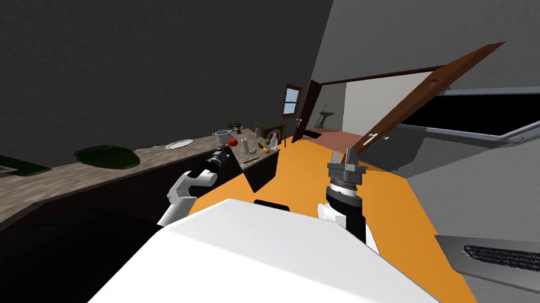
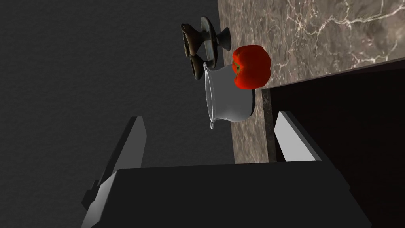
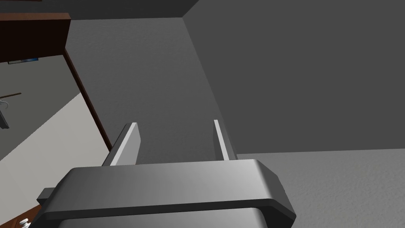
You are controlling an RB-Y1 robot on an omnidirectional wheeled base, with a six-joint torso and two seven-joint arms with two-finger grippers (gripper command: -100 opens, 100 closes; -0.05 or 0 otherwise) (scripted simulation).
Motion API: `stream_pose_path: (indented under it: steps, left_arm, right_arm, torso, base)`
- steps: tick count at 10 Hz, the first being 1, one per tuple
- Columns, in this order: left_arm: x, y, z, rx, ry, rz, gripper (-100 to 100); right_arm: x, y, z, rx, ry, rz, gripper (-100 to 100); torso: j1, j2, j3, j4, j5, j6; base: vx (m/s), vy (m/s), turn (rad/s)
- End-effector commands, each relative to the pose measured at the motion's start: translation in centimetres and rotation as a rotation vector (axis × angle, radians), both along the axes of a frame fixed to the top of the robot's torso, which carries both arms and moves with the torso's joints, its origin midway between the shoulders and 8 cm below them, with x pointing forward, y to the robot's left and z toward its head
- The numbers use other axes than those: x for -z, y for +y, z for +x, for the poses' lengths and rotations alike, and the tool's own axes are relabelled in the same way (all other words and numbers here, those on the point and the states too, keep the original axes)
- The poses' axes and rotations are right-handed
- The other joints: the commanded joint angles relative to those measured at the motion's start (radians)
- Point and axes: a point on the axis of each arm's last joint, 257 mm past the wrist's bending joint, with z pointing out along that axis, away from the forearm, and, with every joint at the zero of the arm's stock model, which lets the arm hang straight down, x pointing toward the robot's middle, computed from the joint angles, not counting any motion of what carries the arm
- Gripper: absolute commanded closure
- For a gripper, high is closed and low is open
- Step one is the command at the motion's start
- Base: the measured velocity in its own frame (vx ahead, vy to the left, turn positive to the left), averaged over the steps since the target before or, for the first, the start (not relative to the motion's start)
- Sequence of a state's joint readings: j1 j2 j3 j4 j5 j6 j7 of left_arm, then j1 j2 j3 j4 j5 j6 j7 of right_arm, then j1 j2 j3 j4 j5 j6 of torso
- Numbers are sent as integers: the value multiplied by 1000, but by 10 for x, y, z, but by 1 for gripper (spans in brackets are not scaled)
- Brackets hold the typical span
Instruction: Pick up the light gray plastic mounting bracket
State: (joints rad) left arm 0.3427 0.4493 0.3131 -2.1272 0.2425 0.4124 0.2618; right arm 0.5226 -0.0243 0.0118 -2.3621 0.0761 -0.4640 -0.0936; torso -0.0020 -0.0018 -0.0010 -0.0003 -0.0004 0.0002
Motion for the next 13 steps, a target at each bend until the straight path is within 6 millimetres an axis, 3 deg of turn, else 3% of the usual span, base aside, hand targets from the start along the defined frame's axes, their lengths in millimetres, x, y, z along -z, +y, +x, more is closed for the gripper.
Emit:
stream_pose_path:
  steps: [1,13]
  left_arm:
    - [11,9,-3,-18,46,-19,-100]
    - [70,59,-23,-140,324,-168,-100]
  right_arm:
    - [0,0,0,0,0,0,0]
    - [0,0,0,0,0,0,0]
  torso:
    - [0,0,0,0,0,0]
    - [-1,-3,-2,-1,0,0]
  base:
    - [31,-40,-25]
    - [48,-37,-35]
